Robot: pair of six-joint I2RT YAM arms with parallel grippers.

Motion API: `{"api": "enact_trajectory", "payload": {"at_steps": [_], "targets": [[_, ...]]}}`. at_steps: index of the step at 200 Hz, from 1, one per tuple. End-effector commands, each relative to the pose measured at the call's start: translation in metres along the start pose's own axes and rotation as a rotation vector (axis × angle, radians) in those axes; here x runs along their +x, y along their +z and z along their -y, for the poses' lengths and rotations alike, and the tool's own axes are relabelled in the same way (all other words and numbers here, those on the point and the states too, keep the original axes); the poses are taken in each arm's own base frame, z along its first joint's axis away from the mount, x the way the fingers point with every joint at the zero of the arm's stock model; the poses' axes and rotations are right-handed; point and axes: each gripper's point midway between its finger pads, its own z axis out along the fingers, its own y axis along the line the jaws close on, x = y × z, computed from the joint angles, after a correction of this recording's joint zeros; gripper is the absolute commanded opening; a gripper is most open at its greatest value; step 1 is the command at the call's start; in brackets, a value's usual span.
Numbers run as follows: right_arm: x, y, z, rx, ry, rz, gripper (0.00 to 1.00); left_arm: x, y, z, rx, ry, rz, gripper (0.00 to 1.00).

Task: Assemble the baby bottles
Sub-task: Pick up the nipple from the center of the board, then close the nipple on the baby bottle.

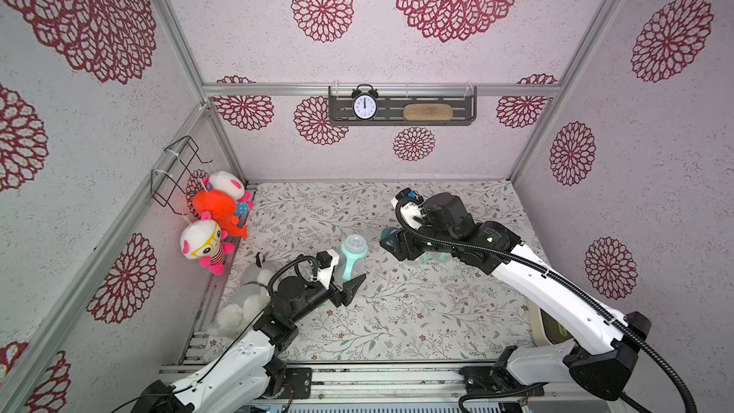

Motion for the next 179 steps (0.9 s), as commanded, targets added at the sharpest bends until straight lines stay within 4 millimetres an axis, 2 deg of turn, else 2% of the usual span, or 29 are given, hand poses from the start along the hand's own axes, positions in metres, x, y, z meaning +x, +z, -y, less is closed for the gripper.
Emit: {"api": "enact_trajectory", "payload": {"at_steps": [1,51,100,179], "targets": [[-0.012,-0.015,-0.019,-0.095,-0.019,0.004,0.63,-0.017,0.002,0.011,0.048,0.040,0.060,0.00],[-0.018,-0.010,-0.036,-0.182,-0.018,-0.029,0.63,-0.011,0.008,0.023,0.085,0.054,0.021,0.00],[-0.009,0.008,-0.038,-0.211,-0.002,-0.091,0.63,-0.011,0.010,0.030,0.102,0.070,0.011,0.00],[0.003,0.023,-0.048,-0.243,-0.001,-0.165,0.61,-0.007,0.016,0.031,0.096,0.090,-0.010,0.00]]}}
